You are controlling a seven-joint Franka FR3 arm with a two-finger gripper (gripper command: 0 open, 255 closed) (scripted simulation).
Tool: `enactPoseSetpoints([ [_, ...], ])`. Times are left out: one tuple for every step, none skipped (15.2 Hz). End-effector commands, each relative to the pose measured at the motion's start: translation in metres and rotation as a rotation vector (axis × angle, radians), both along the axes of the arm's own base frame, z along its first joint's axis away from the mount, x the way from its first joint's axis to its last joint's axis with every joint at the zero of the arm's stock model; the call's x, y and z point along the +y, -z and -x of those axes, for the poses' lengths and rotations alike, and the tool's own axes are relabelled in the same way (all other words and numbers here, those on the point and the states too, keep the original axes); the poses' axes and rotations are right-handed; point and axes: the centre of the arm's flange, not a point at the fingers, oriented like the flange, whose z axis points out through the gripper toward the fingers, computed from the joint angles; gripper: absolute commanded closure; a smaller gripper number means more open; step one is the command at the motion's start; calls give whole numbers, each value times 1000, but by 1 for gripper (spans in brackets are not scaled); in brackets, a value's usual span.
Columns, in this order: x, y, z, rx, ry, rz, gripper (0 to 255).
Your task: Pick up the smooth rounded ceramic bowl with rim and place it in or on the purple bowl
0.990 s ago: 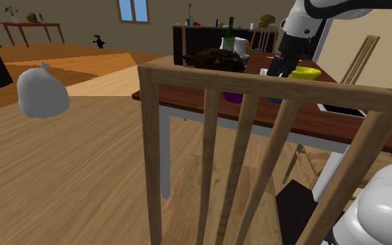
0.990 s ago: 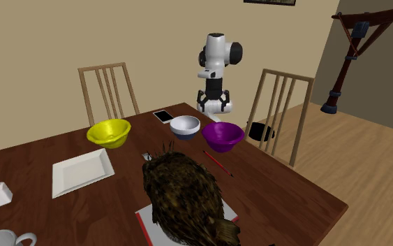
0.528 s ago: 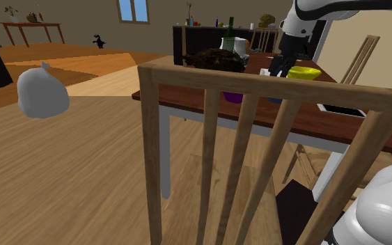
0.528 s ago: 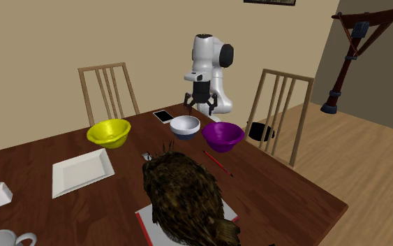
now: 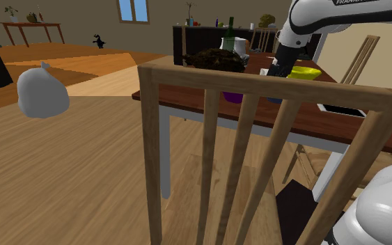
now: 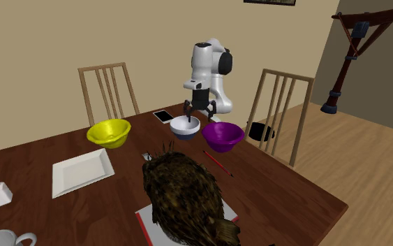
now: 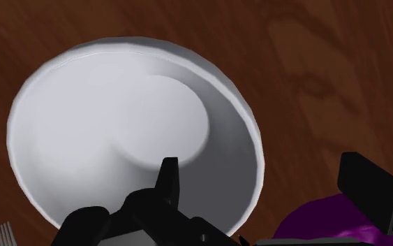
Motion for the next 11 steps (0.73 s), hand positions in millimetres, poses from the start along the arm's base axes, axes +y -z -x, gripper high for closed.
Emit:
enactPoseSetpoints([
  [0, 1, 0, 0, 0, 0, 0],
  [0, 1, 0, 0, 0, 0, 0],
  [0, 1, 0, 0, 0, 0, 0],
  [0, 1, 0, 0, 0, 0, 0],
  [0, 1, 0, 0, 0, 0, 0],
  [0, 1, 0, 0, 0, 0, 255],
  [0, 1, 0, 0, 0, 0, 255],
  [0, 1, 0, 0, 0, 0, 255],
  [0, 1, 0, 0, 0, 0, 255],
  [0, 1, 0, 0, 0, 0, 255],
  [0, 1, 0, 0, 0, 0, 255],
])
